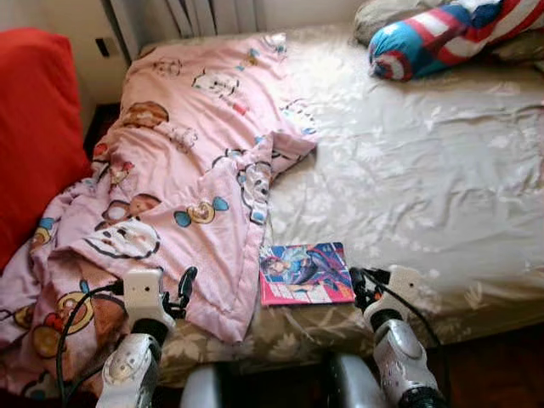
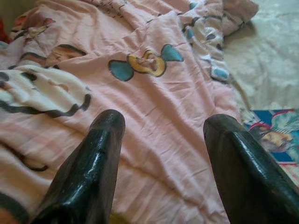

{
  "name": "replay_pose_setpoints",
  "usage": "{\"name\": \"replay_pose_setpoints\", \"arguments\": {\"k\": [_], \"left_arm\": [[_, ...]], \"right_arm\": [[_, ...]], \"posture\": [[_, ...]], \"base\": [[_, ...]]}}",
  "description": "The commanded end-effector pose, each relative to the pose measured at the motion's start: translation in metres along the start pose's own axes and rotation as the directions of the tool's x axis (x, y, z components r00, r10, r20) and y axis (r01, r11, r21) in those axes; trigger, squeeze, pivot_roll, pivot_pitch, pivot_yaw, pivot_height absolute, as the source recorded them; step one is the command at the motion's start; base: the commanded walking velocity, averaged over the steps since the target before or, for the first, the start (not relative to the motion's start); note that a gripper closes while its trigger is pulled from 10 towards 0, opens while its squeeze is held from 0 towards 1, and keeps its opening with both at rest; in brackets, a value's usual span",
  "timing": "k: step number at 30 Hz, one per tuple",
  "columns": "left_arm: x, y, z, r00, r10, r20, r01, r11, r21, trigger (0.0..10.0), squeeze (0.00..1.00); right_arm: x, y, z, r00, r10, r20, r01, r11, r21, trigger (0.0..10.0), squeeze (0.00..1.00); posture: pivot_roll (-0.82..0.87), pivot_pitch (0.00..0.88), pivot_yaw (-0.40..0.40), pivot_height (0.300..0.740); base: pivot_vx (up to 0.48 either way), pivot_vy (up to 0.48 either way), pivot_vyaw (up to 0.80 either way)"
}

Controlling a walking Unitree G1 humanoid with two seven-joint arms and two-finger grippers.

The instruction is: Clean up the room

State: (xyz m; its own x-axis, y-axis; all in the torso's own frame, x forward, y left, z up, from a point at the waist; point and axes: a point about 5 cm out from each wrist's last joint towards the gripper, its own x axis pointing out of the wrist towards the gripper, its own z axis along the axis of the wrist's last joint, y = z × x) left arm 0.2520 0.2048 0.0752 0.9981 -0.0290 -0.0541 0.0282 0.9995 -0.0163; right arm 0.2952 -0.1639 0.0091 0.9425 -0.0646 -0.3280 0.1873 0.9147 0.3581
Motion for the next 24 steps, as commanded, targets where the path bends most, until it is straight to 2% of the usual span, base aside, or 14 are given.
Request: {"name": "replay_pose_setpoints", "arguments": {"k": [1,8,14,19,24], "left_arm": [[-0.006,0.004,-0.002,1.000,0.000,-0.029,0.001,1.000,0.020,10.0,0.00],[-0.022,0.007,-0.001,0.998,-0.007,-0.058,0.009,0.999,0.046,10.0,0.00],[-0.034,0.011,-0.003,0.995,-0.003,-0.099,0.010,0.998,0.066,10.0,0.00],[-0.036,0.011,-0.002,0.994,-0.008,-0.106,0.015,0.997,0.072,10.0,0.00],[-0.038,0.012,0.001,0.994,-0.010,-0.109,0.018,0.997,0.078,10.0,0.00]], "right_arm": [[0.000,-0.002,-0.005,1.000,-0.023,-0.019,0.024,0.999,0.036,10.0,0.00],[0.004,-0.003,0.001,1.000,-0.016,-0.016,0.017,0.996,0.084,10.0,0.00],[0.009,-0.004,0.015,0.999,0.007,0.043,-0.013,0.990,0.144,10.0,0.00],[0.008,-0.008,0.016,0.999,0.025,0.048,-0.032,0.988,0.151,10.0,0.00],[0.006,-0.015,0.012,0.999,0.037,0.038,-0.045,0.968,0.246,10.0,0.00]], "posture": [[0.08,0.273,0.063,0.618],[0.11,0.322,0.084,0.618],[0.12,0.343,0.099,0.618],[0.14,0.346,0.107,0.618],[0.15,0.349,0.114,0.618]], "base": [[0.000,0.000,0.00],[0.000,0.000,0.00],[0.000,0.000,0.00],[0.000,0.000,0.00],[0.000,0.000,0.00]]}}
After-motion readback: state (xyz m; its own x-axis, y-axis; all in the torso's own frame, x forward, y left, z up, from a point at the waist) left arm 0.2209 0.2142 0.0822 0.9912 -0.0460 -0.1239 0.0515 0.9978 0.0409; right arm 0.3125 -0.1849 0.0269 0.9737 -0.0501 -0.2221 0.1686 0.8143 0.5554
